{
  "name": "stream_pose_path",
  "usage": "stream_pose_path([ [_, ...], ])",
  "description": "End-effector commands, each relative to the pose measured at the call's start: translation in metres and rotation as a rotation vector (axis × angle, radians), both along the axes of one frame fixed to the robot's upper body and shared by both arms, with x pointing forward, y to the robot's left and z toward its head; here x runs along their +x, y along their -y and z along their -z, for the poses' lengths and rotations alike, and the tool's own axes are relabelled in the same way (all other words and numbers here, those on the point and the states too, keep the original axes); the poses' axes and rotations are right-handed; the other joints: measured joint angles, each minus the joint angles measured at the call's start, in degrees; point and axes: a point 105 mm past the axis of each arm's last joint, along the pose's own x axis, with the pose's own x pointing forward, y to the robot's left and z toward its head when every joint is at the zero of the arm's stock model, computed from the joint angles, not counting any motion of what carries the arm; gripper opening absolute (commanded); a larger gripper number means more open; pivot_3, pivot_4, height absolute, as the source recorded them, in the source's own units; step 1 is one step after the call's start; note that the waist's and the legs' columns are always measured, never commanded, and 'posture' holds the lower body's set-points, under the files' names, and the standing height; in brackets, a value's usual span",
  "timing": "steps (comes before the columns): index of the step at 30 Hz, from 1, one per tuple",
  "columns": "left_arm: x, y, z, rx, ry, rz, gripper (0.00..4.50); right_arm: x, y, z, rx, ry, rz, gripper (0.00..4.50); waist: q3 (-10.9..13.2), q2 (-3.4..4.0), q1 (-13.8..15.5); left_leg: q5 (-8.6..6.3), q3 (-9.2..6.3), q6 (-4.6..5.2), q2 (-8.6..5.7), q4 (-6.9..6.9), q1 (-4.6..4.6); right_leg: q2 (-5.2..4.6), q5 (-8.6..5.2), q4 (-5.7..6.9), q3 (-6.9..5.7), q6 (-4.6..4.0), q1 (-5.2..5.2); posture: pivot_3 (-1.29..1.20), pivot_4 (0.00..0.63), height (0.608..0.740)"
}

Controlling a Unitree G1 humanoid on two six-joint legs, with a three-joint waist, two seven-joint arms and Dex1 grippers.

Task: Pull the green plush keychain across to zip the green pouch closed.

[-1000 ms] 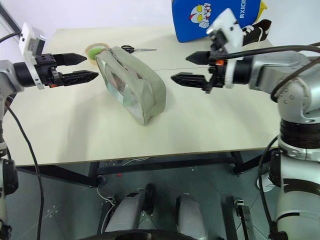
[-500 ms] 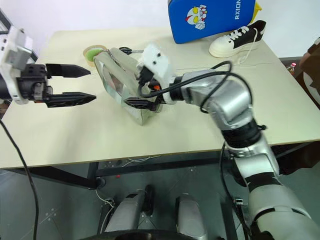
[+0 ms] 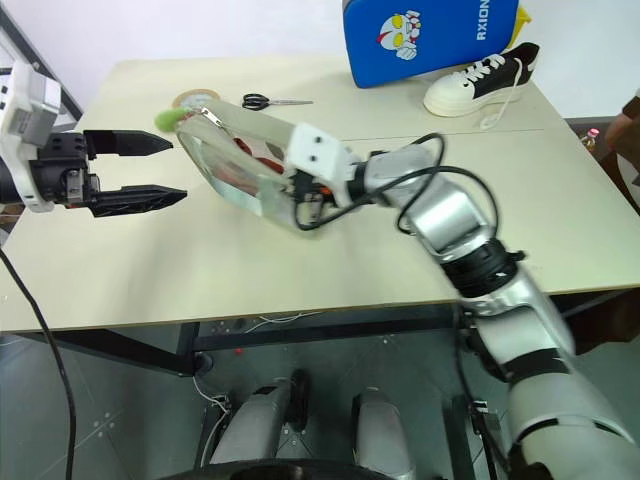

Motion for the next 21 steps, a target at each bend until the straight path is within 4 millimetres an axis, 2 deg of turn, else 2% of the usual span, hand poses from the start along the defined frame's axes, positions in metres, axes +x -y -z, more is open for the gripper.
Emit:
stream_pose_path([
  [1,0.001,0.003,-0.008,-0.004,0.048,0.014,4.50,0.005,0.036,-0.026,-0.039,0.116,-0.037,0.06,0.00,-0.01,0.04,0.00,0.00,0.00,0.00,-0.01,0.02,-0.01,-0.06,-0.03,0.00,-0.11,0.04,0.00,0.150,0.740],
  [4,0.005,0.009,-0.003,-0.017,0.042,0.031,4.50,0.017,0.068,-0.016,-0.056,0.093,-0.017,0.06,0.00,-0.02,-0.29,-0.01,0.01,0.01,0.00,-0.04,0.25,-0.04,-0.07,-0.07,0.04,-0.12,0.28,0.00,0.150,0.740],
  [7,0.009,0.017,0.001,-0.022,0.040,0.048,4.50,0.023,0.083,-0.004,-0.036,0.052,-0.028,0.06,0.00,-0.01,-0.37,-0.01,0.01,0.01,0.02,-0.06,0.33,-0.03,-0.06,-0.04,0.05,-0.11,0.32,0.00,0.150,0.740],
  [10,0.011,0.024,-0.001,-0.042,0.038,0.059,4.50,0.027,0.090,0.000,-0.034,0.042,-0.016,1.06,0.01,-0.01,-0.32,0.00,0.01,0.00,0.03,-0.07,0.32,-0.01,0.01,0.00,0.04,0.02,0.33,0.00,0.150,0.740],
  [13,0.013,0.024,-0.003,-0.049,0.037,0.046,4.50,0.026,0.098,-0.020,-0.049,0.082,0.049,2.59,0.02,0.01,-0.31,0.00,0.01,0.00,0.03,-0.05,0.32,-0.01,0.01,0.00,0.04,0.02,0.32,0.00,0.150,0.740],
  [15,0.013,0.022,-0.003,-0.050,0.035,0.034,4.50,0.020,0.094,-0.036,-0.012,0.089,0.060,2.59,0.04,0.04,-0.28,0.00,0.01,0.00,0.03,-0.04,0.32,-0.01,0.00,0.01,0.05,0.02,0.30,0.00,0.150,0.740],
  [17,0.013,0.022,-0.001,-0.055,0.034,0.021,4.50,0.013,0.071,-0.066,0.151,0.092,0.065,2.59,0.04,0.04,-0.35,0.00,0.00,0.00,0.05,-0.06,0.31,-0.03,-0.05,0.03,0.05,-0.09,0.29,0.00,0.150,0.740],
  [19,0.011,0.024,0.000,-0.055,0.034,0.018,4.50,0.006,0.055,-0.079,0.222,0.087,0.071,2.59,0.04,0.04,-0.73,0.00,0.00,0.00,0.05,-0.08,0.31,-0.01,-0.07,0.09,0.12,-0.12,0.23,0.00,0.150,0.740],
  [21,0.012,0.026,-0.002,-0.065,0.034,0.017,4.50,0.013,0.037,-0.088,0.301,0.089,0.123,2.59,0.03,0.04,-0.67,0.00,0.00,0.00,0.06,-0.11,0.32,0.00,-0.07,0.13,0.13,-0.12,0.18,0.00,0.150,0.740],
])
